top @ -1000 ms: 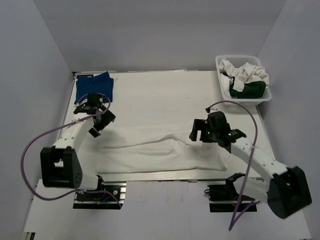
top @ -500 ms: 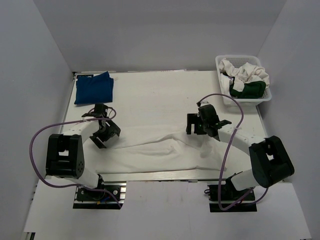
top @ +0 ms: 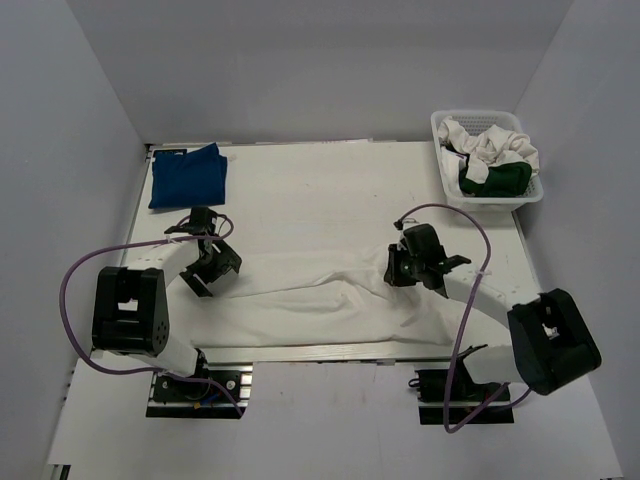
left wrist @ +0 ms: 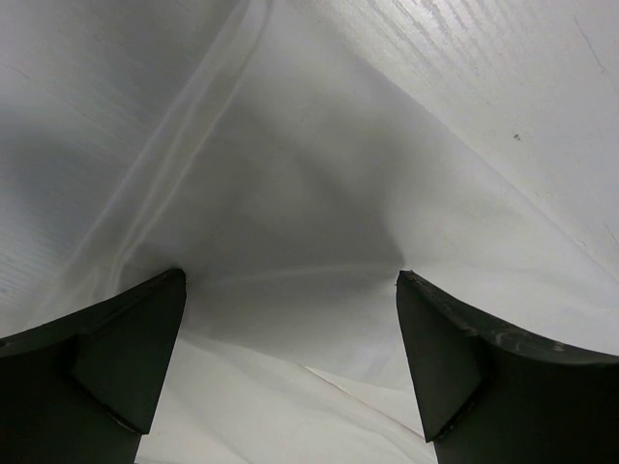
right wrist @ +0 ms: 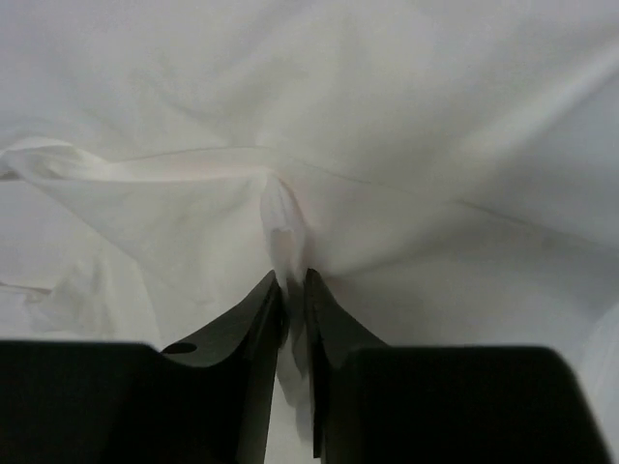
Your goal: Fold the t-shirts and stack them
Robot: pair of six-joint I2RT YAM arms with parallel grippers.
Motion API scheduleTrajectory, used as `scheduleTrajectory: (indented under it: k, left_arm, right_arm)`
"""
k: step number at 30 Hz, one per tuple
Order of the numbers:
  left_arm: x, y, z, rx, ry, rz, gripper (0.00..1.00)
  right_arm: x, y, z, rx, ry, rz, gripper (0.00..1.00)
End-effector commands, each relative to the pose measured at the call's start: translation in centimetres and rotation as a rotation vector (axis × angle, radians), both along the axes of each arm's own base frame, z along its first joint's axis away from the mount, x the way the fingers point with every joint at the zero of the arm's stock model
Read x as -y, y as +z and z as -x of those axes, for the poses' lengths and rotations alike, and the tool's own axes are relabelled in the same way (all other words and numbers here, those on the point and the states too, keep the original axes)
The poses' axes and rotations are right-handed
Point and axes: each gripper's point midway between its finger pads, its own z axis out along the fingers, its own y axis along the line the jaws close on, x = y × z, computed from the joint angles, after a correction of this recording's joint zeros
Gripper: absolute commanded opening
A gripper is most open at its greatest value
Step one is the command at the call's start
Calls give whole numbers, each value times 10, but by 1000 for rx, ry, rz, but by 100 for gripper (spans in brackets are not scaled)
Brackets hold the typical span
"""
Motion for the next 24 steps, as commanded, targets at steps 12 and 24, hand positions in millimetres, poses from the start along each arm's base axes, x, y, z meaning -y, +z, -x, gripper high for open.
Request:
scheduleTrajectory:
  k: [12, 24]
  left_arm:
    - [-6, 2, -4, 5, -3, -36, 100]
    - [-8, 4, -11, 17, 9, -48, 100]
  right_arm:
    - [-12, 20, 102, -210, 226, -132, 28]
    - [-18, 83, 96, 36, 177, -275, 90]
